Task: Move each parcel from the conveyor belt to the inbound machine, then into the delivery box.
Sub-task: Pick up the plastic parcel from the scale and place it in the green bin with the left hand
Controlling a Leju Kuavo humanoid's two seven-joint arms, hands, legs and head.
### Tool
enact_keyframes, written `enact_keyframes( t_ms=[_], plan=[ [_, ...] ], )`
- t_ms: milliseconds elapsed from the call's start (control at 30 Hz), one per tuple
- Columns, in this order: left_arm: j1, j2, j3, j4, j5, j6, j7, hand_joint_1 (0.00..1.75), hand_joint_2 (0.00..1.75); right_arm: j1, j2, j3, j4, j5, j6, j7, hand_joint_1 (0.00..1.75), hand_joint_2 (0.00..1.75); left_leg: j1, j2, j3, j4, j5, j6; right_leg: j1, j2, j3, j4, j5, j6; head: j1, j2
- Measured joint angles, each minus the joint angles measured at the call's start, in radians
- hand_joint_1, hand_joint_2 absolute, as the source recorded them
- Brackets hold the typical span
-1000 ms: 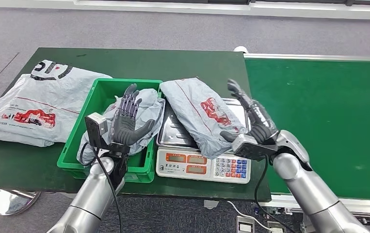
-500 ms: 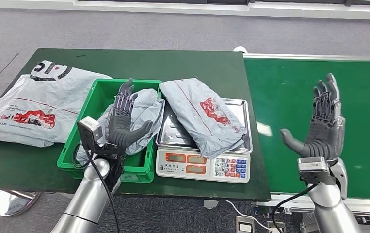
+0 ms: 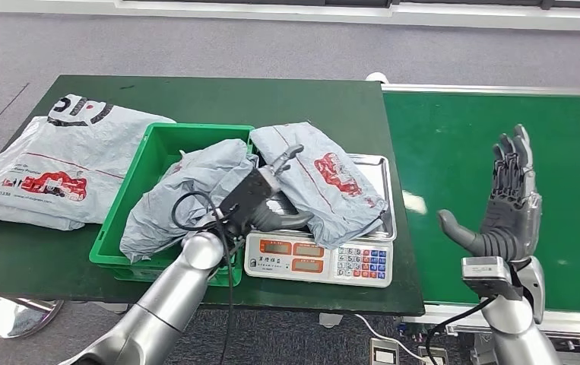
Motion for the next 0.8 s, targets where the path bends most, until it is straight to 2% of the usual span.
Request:
enact_keyframes(
  t_ms=[133,267,433,767,800],
  plan=[
    [-0.082,-0.035,-0.075,0.142,-0.087,-0.053,0.112,0.0,1.75,0.053,0.015,-0.016,-0.034,0.047,-0.001,0.022,0.0,1.75,0.0,0.0,0.0,0.0,-0.001,0.0,0.0,0.0,0.0,0.0,0.0,0.0,0.0,0.0],
    [-0.134,-0.054,-0.13,0.236,-0.133,-0.058,0.167,0.0,1.75,0.104,0.028,-0.041,-0.07,0.071,0.011,0.034,0.0,1.75,0.0,0.001,0.0,0.0,-0.001,0.0,0.0,0.0,0.0,0.0,0.0,0.0,0.0,0.0],
    [-0.167,-0.064,-0.174,0.293,-0.165,-0.041,0.19,0.0,1.75,0.139,0.036,-0.072,-0.099,0.092,0.037,0.051,0.0,1.75,0.0,0.001,0.0,0.0,-0.001,0.0,0.0,0.001,0.0,0.0,0.0,0.0,0.0,0.0],
    [-0.182,-0.07,-0.215,0.328,-0.199,-0.016,0.216,0.0,1.75,0.166,0.048,-0.089,-0.114,0.115,0.062,0.065,0.0,1.75,0.0,0.001,0.0,0.0,-0.001,0.0,0.0,0.001,0.0,0.0,0.0,0.0,0.0,0.0],
    [-0.183,-0.07,-0.219,0.331,-0.206,-0.01,0.22,0.07,1.75,0.168,0.049,-0.09,-0.115,0.119,0.063,0.066,0.0,1.75,0.0,0.001,0.0,0.0,-0.001,0.0,0.0,0.001,0.0,0.0,0.0,0.0,0.0,0.0]
  ],
)
